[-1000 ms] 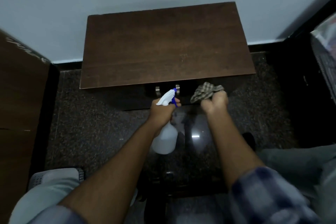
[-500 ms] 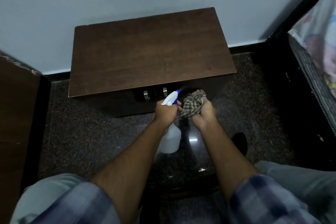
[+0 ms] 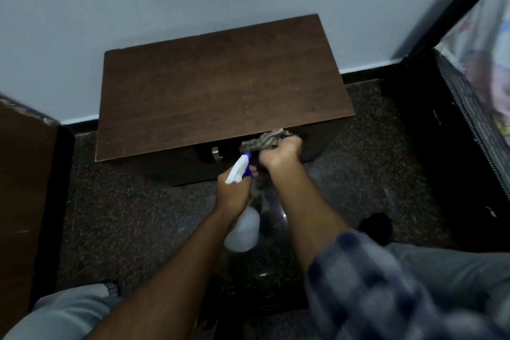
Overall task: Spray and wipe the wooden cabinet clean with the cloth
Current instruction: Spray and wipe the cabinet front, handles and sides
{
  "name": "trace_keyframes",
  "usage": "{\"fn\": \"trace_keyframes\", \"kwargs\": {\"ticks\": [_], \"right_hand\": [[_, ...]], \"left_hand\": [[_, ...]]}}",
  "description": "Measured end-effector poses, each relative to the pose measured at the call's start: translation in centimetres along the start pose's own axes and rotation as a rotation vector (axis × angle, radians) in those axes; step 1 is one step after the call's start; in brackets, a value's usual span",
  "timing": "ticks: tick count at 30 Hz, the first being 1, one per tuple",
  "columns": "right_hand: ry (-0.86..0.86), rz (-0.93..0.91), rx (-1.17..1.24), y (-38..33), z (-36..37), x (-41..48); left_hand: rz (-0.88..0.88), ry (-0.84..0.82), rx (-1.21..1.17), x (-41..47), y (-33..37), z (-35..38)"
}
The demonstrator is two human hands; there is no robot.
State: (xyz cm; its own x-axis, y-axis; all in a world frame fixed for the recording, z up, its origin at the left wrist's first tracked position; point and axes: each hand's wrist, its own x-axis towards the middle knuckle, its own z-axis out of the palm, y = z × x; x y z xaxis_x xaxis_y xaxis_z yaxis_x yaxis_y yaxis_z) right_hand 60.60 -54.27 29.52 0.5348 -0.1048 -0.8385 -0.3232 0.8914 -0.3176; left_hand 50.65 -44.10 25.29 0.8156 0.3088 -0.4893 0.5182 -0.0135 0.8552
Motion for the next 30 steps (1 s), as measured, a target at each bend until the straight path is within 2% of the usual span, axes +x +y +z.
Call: {"fn": "trace_keyframes", "kwargs": {"ticks": [2, 3, 4, 6, 9, 11, 13, 16, 18, 21, 25, 28, 30], "right_hand": [[0.056, -0.017, 0.184, -2.9, -0.3, 0.8], [0.100, -0.072, 0.165, -3.4, -0.6, 1.6], [0.120, -0.116, 0.041, -3.3, -0.8, 1.6], [0.101, -0.081, -0.082, -2.5, -0.9, 1.5], [-0.029, -0.079, 0.070, -3.3, -2.1, 2.4], [-0.012, -0.148, 0.141, -4.5, -2.5, 3.1], [0.052, -0.124, 0.036, -4.9, -2.4, 3.5], [0.050, -0.069, -0.067, -5.2, -2.7, 4.1], [0.034, -0.149, -0.069, -7.3, -3.6, 4.6], [0.139, -0.232, -0.059, -9.7, -6.3, 5.3], [0.061, -0.173, -0.110, -7.7, -7.9, 4.2], [0.021, -0.170, -0.002, -8.6, -4.9, 4.1], [0.035, -0.156, -0.076, -8.4, -3.5, 4.0]], "left_hand": [[0.024, -0.052, 0.042, -0.2, -0.4, -0.3], [0.015, -0.067, 0.067, -0.2, -0.5, -0.4], [0.003, -0.083, 0.083, -0.3, -0.5, -0.3], [-0.016, -0.079, 0.063, -0.2, -0.1, 0.1], [-0.001, -0.095, 0.013, 0.0, 0.9, 1.0], [-0.007, -0.105, 0.032, 0.1, 1.3, 1.5], [-0.004, -0.126, 0.045, 0.1, 1.6, 2.2], [0.006, -0.127, 0.023, 0.5, 2.2, 3.1], [0.012, -0.143, 0.040, 0.5, 2.6, 3.8], [-0.012, -0.170, 0.076, 0.4, 3.1, 5.5], [0.011, -0.168, 0.109, 0.4, 3.6, 7.7], [0.036, -0.187, 0.114, 0.1, 3.4, 7.8], [0.023, -0.192, 0.114, 0.0, 3.1, 7.4]]}}
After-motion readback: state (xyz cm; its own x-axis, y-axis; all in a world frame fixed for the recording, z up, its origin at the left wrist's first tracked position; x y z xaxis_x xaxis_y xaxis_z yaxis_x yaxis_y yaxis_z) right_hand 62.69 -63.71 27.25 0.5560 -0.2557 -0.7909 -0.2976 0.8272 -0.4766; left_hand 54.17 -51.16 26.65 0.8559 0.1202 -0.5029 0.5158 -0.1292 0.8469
